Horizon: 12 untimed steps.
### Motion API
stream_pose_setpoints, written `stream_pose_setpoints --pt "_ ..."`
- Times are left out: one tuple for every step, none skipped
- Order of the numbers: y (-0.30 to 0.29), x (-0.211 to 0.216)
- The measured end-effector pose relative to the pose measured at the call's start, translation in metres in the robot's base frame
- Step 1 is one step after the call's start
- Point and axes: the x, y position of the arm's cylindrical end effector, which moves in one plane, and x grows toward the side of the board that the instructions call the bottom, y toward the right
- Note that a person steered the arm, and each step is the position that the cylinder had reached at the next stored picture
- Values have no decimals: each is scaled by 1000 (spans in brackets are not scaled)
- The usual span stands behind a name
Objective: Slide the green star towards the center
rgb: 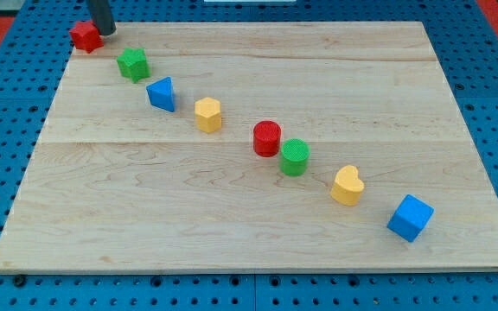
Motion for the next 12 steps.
stream_pose_setpoints --pt "1 -3" --pt "45 -18" --pt "155 -17" --pt "237 -17" --pt "259 -17" --pt "259 -17" --pt "259 -17" --pt "258 -17" --pt "258 -17" --pt "255 -14" --pt "192 -14" --pt "115 -6"
